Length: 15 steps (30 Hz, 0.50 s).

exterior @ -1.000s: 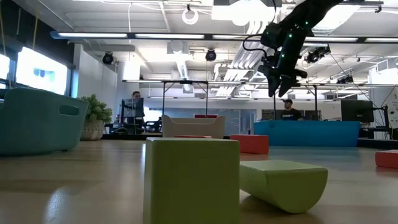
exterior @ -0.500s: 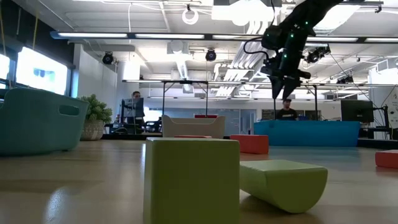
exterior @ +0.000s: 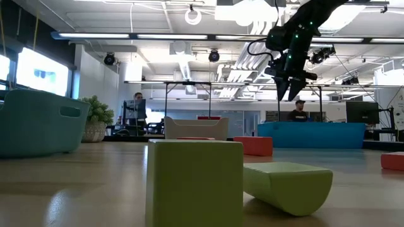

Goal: Sort & place blocks by color
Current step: Put the green block into the gray bin

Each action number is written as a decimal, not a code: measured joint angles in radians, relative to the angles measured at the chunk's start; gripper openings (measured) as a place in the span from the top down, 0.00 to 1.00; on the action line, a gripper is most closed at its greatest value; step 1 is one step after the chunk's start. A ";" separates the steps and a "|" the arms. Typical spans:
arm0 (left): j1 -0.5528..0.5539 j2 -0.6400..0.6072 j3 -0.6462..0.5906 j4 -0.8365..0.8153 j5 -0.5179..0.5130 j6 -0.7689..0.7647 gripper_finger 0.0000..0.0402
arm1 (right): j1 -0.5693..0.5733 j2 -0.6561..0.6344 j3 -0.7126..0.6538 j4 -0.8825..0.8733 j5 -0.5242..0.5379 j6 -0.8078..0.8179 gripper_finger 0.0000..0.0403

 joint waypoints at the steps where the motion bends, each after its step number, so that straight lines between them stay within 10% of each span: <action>1: 0.000 0.010 0.000 0.003 0.000 0.004 0.46 | 0.000 0.000 0.000 0.000 0.000 0.003 0.48; 15: 0.020 0.107 0.000 0.005 0.008 -0.002 0.49 | 0.000 0.000 0.000 -0.004 0.000 0.006 0.48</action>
